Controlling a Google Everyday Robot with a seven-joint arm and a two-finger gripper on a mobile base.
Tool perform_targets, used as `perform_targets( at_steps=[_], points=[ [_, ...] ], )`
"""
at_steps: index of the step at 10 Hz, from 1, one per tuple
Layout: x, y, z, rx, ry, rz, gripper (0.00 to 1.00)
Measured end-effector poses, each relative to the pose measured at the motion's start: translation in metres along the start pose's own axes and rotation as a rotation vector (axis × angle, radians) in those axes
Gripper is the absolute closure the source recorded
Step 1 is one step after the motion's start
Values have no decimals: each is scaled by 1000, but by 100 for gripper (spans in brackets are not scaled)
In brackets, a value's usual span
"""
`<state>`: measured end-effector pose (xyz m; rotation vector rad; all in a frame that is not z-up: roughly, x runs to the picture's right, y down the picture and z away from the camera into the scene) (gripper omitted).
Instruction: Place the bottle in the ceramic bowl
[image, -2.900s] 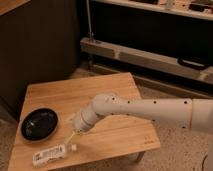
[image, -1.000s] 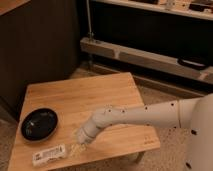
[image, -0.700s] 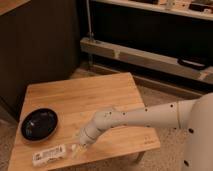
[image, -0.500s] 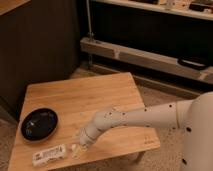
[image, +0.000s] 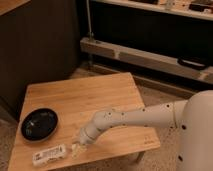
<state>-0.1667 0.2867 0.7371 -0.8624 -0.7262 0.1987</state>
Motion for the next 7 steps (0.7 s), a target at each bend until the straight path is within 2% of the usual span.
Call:
perform_targets(
  at_steps=[5,7],
  points=[
    [-22,-9,2,11,-53,0,35],
    [-33,-10,10,1,-70,-9,35]
  ],
)
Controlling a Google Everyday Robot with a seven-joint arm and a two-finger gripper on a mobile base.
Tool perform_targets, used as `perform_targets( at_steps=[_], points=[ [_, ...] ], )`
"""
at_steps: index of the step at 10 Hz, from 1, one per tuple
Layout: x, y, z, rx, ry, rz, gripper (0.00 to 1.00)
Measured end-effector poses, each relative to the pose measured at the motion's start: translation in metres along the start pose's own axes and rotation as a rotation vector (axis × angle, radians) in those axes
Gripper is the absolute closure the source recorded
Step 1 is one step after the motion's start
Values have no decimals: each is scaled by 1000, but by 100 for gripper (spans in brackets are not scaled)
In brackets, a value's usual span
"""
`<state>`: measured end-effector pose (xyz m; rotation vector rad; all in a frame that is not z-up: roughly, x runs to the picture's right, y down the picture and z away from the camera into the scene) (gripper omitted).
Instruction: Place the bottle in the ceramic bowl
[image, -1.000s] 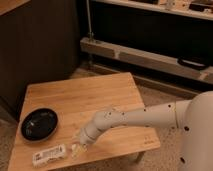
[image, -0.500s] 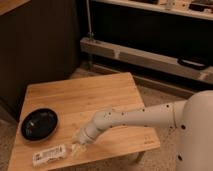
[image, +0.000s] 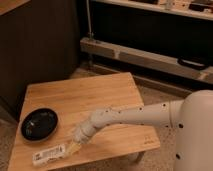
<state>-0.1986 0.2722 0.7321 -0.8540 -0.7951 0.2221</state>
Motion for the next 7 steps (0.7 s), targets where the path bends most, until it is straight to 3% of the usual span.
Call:
perform_targets(
  at_steps=[7],
  points=[
    [-21,16,23,-68,-29,-42,35]
  ],
)
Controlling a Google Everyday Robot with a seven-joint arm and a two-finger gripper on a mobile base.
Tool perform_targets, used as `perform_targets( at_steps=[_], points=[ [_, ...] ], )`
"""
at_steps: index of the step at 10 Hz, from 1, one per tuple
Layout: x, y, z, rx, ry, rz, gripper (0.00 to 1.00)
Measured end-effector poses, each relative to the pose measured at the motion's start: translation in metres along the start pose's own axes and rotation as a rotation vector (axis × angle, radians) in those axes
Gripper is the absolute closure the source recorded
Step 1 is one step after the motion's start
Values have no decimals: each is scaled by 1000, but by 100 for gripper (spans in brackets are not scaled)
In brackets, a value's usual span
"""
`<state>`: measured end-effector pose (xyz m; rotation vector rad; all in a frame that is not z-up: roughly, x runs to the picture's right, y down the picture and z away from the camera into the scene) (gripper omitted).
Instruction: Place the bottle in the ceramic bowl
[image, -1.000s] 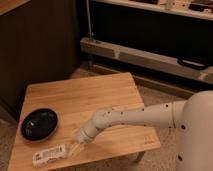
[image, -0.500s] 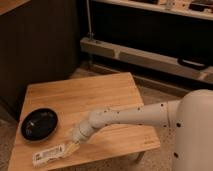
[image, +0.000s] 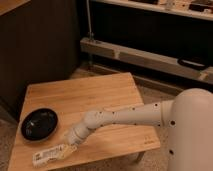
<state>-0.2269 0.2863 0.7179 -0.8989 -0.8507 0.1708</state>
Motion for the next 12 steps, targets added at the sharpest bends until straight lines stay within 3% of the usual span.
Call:
perform_targets(
  at_steps=[9,12],
  points=[
    [4,14,18,-56,18,-10,35],
    [6,13,26,-79,25,3,57]
  ],
)
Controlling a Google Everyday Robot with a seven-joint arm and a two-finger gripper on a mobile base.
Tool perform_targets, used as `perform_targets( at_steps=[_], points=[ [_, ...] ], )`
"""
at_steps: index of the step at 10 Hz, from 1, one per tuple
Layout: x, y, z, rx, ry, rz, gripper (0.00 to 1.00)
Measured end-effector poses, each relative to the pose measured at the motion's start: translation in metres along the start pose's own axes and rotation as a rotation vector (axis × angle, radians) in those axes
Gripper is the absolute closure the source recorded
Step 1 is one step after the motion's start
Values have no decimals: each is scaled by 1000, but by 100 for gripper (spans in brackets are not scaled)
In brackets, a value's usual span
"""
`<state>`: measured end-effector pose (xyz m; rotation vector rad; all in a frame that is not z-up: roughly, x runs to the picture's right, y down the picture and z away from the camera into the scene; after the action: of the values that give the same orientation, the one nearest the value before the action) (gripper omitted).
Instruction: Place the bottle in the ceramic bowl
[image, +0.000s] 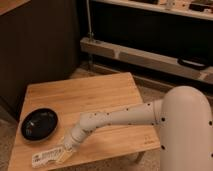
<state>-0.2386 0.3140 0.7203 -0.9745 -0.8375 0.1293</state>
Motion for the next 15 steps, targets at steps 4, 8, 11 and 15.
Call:
perform_targets(
  at_steps=[4,8,11,15],
  points=[
    [1,-4,-6,11,6,16,97],
    [3,-36,-84,90,13,66,100],
    [0,-66,-158,157,16,94,100],
    [-22,-106,-158,153,-29,125,100]
  ],
)
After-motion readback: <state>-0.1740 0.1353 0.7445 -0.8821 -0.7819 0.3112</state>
